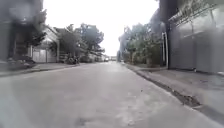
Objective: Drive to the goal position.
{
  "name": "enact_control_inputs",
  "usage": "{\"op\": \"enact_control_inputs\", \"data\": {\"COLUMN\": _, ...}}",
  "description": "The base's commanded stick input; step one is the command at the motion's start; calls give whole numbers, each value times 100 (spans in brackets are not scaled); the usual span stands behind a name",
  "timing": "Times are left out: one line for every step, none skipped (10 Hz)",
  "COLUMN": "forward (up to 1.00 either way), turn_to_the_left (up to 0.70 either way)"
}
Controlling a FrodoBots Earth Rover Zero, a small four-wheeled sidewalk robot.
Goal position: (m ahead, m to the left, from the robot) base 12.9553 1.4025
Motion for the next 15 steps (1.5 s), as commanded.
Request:
{"op": "enact_control_inputs", "data": {"forward": 100, "turn_to_the_left": -40}}
{"op": "enact_control_inputs", "data": {"forward": 100, "turn_to_the_left": -28}}
{"op": "enact_control_inputs", "data": {"forward": 100, "turn_to_the_left": -13}}
{"op": "enact_control_inputs", "data": {"forward": 100, "turn_to_the_left": -4}}
{"op": "enact_control_inputs", "data": {"forward": 100, "turn_to_the_left": -3}}
{"op": "enact_control_inputs", "data": {"forward": 100, "turn_to_the_left": -3}}
{"op": "enact_control_inputs", "data": {"forward": 100, "turn_to_the_left": -3}}
{"op": "enact_control_inputs", "data": {"forward": 100, "turn_to_the_left": -2}}
{"op": "enact_control_inputs", "data": {"forward": 100, "turn_to_the_left": -2}}
{"op": "enact_control_inputs", "data": {"forward": 100, "turn_to_the_left": -2}}
{"op": "enact_control_inputs", "data": {"forward": 100, "turn_to_the_left": -2}}
{"op": "enact_control_inputs", "data": {"forward": 100, "turn_to_the_left": -2}}
{"op": "enact_control_inputs", "data": {"forward": 100, "turn_to_the_left": -2}}
{"op": "enact_control_inputs", "data": {"forward": 100, "turn_to_the_left": -2}}
{"op": "enact_control_inputs", "data": {"forward": 100, "turn_to_the_left": -2}}
